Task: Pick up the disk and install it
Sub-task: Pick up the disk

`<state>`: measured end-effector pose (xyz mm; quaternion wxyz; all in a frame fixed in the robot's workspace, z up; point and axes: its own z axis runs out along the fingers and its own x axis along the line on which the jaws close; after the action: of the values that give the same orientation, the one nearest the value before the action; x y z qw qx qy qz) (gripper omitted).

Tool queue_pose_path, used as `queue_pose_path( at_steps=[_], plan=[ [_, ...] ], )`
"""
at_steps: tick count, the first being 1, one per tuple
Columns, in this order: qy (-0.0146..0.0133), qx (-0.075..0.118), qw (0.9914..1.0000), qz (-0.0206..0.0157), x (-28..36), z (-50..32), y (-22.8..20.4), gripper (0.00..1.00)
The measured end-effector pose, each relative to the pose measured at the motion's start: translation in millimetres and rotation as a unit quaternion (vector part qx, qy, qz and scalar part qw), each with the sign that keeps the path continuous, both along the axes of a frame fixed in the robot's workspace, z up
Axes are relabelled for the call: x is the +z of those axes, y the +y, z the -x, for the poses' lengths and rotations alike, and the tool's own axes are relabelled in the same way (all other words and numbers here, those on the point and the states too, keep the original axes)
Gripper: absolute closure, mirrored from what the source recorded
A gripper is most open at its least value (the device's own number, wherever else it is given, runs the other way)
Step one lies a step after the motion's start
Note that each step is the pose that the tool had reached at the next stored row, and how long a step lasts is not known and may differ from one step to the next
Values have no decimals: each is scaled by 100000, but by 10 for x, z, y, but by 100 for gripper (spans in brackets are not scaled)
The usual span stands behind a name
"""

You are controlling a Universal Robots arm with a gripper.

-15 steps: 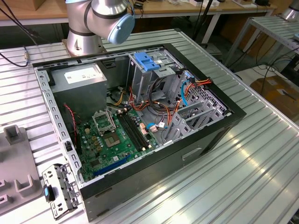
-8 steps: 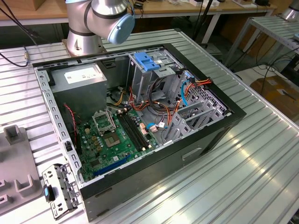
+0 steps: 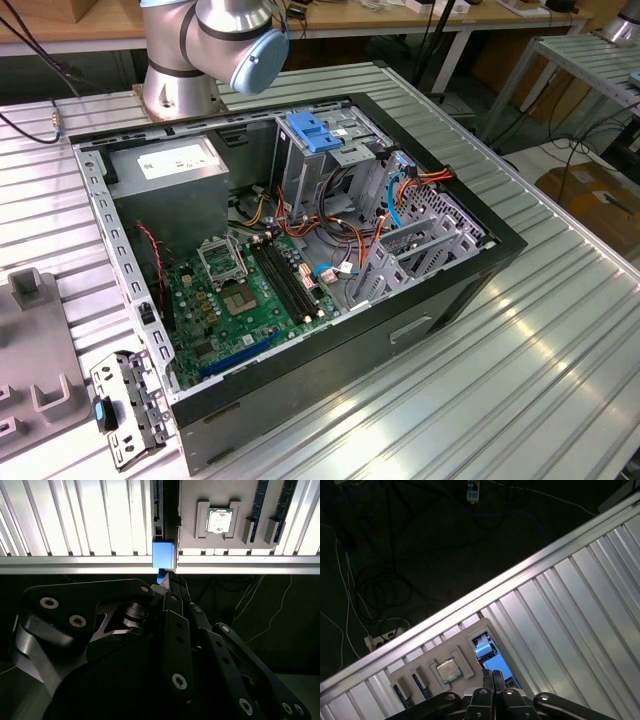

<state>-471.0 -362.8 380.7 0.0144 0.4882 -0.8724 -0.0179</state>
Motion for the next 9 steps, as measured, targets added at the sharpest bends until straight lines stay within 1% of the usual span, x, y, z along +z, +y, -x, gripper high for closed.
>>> queue_pose_path(
  at_steps=[4,6,7,8,9],
  plan=[
    [2,126,100000,2,0,0,0,86],
    [-6,1774,99984,-3,-2,0,0,86],
    [-3,2861,99959,-1,-3,0,0,86],
    [-1,3764,99929,1,-5,0,0,86],
    [-1,5341,99857,0,-8,0,0,86]
  ],
)
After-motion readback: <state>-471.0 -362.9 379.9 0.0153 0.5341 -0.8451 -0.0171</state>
